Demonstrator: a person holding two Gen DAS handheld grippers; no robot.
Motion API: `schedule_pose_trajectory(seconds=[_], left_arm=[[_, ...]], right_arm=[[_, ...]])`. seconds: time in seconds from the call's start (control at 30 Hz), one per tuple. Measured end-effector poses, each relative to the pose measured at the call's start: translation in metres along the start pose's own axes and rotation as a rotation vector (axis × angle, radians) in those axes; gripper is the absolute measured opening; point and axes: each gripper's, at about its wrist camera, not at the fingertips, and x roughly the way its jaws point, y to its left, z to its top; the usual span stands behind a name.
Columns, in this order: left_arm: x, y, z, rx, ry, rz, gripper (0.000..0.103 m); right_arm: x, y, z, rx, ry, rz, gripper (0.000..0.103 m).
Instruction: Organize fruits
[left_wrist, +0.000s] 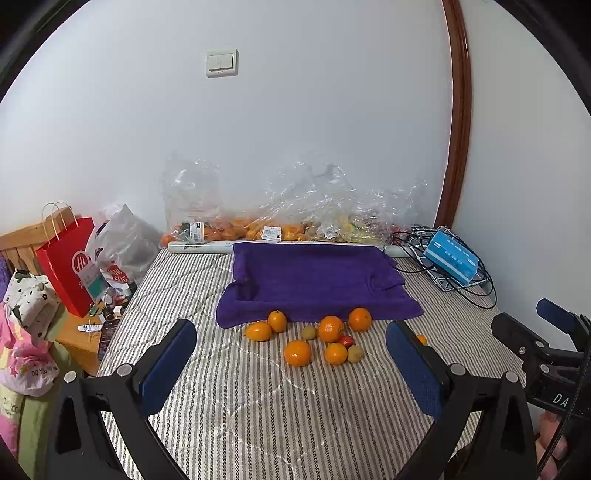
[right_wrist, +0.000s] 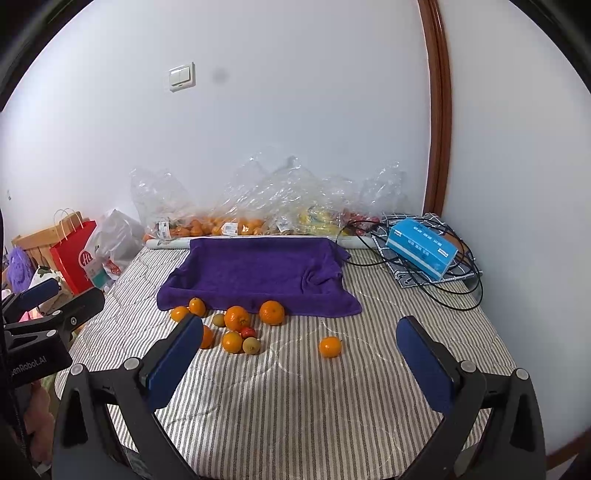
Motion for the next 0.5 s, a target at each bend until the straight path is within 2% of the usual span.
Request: schedule_pose_trajectory(seconds=[0.3,0.5], left_arm=[[-0.0005,0.0001,-0.0012,0.006,-0.002,-0.004,0.103],[0.0043,0.0027,0.0031,0.005,0.003,-0.013,0.103]], right_arm=[[0.0012,0.002,0.0016,0.002,-0.003,-0.013,0.103],[0.0071,0.0044,0.0054,-0.001,0.009,0.012,0.103]])
